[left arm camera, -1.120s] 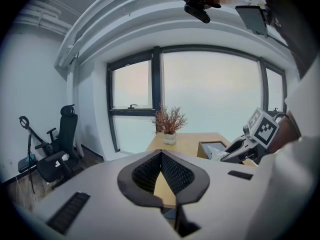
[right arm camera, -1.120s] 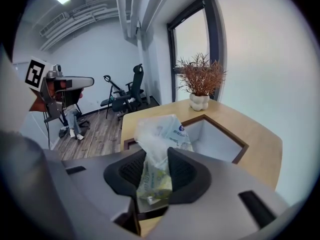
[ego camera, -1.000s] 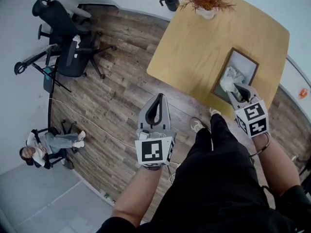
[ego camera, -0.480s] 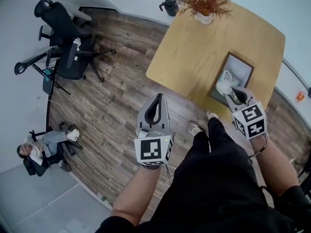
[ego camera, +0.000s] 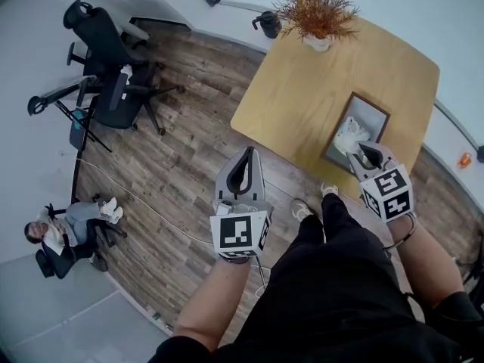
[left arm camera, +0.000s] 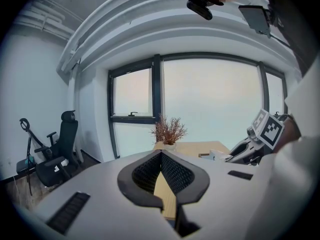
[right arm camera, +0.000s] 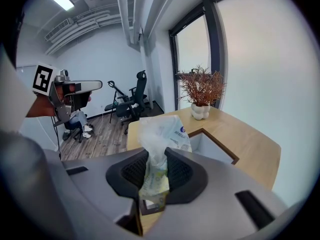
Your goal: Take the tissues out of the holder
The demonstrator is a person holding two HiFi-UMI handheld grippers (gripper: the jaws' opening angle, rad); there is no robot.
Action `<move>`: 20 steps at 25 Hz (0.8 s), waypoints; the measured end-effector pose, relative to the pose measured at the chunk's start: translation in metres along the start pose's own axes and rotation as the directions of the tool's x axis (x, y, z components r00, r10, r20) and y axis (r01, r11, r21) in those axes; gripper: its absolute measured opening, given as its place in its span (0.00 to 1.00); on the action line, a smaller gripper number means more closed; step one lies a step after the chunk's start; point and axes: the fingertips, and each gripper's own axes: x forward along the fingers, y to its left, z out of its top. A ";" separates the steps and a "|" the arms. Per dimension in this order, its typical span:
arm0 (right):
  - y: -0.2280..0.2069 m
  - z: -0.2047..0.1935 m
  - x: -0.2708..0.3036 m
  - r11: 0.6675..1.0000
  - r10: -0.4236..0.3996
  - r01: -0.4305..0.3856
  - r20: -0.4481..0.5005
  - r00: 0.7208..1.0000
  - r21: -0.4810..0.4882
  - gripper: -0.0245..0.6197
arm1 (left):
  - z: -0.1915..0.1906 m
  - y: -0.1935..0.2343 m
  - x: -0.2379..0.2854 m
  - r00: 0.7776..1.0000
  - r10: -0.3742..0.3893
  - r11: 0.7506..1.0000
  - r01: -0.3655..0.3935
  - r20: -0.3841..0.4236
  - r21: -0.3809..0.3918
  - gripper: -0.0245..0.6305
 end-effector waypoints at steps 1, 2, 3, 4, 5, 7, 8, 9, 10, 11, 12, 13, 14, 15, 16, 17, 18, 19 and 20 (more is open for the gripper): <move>0.000 0.002 -0.002 1.000 0.001 -0.001 0.002 1.000 -0.004 0.16 | 0.003 -0.001 0.000 1.000 0.001 1.000 -0.001 0.004 0.001 0.04; -0.001 0.003 -0.003 1.000 0.003 -0.003 0.005 1.000 -0.008 0.16 | 0.005 -0.002 -0.001 1.000 0.002 1.000 -0.002 0.009 0.002 0.05; -0.001 0.004 -0.005 1.000 0.003 -0.003 0.007 1.000 -0.012 0.16 | 0.008 -0.003 -0.002 1.000 0.002 1.000 -0.002 0.014 0.002 0.04; -0.002 0.006 -0.007 1.000 0.003 -0.003 0.010 1.000 -0.015 0.16 | 0.011 -0.004 -0.002 1.000 0.002 1.000 -0.002 0.019 0.002 0.04; -0.002 0.008 -0.009 1.000 0.001 -0.001 0.013 1.000 -0.018 0.16 | 0.015 -0.005 -0.004 1.000 0.000 1.000 0.000 0.025 0.004 0.04; -0.001 0.011 -0.013 1.000 -0.001 0.001 0.021 1.000 -0.022 0.16 | 0.021 -0.007 -0.006 0.999 -0.003 1.000 0.003 0.036 0.012 0.04; -0.001 0.013 -0.014 1.000 0.000 0.000 0.025 1.000 -0.024 0.16 | 0.025 -0.007 -0.007 0.999 -0.003 1.000 0.002 0.041 0.016 0.04; -0.001 0.015 -0.015 1.000 0.002 -0.001 0.029 1.000 -0.027 0.16 | 0.028 -0.006 -0.008 0.999 0.000 1.000 0.000 0.045 0.019 0.04; -0.002 0.017 -0.016 1.000 0.004 -0.003 0.032 0.999 -0.029 0.16 | 0.031 -0.005 -0.009 0.999 0.002 1.000 -0.003 0.050 0.021 0.04; -0.003 0.019 -0.018 0.999 0.005 -0.004 0.034 0.999 -0.032 0.16 | 0.033 -0.005 -0.010 0.998 0.004 1.000 -0.005 0.055 0.022 0.04; -0.004 0.022 -0.020 0.999 0.005 -0.003 0.038 0.999 -0.035 0.16 | 0.036 -0.006 -0.011 0.998 0.004 1.000 -0.006 0.059 0.024 0.04; -0.005 0.025 -0.022 0.999 0.003 -0.002 0.042 0.999 -0.039 0.16 | 0.038 -0.006 -0.013 0.998 0.004 1.000 -0.005 0.062 0.025 0.04; -0.005 0.028 -0.024 0.999 0.002 0.000 0.047 0.999 -0.043 0.16 | 0.040 -0.007 -0.014 0.998 0.003 1.000 -0.005 0.064 0.027 0.04; -0.005 0.031 -0.026 0.999 0.001 0.001 0.053 0.999 -0.048 0.16 | 0.042 -0.008 -0.016 0.998 0.003 1.000 -0.005 0.066 0.028 0.04; -0.006 0.034 -0.028 0.999 0.000 0.003 0.060 0.998 -0.053 0.16 | 0.043 -0.008 -0.017 0.998 0.003 1.000 -0.005 0.069 0.030 0.05; -0.007 0.037 -0.029 0.998 -0.002 0.006 0.066 0.998 -0.058 0.16 | 0.045 -0.009 -0.017 0.997 0.002 0.999 -0.005 0.073 0.032 0.04; -0.008 0.040 -0.031 0.998 -0.004 0.008 0.072 0.997 -0.060 0.16 | 0.047 -0.010 -0.017 0.997 0.002 0.999 -0.005 0.078 0.035 0.04; -0.009 0.042 -0.032 0.998 -0.006 0.010 0.077 0.997 -0.061 0.16 | 0.049 -0.010 -0.017 0.996 0.002 0.999 -0.005 0.084 0.038 0.04; -0.010 0.043 -0.033 0.998 -0.007 0.012 0.081 0.997 -0.061 0.16 | 0.052 -0.010 -0.018 0.996 0.002 0.999 -0.006 0.091 0.041 0.04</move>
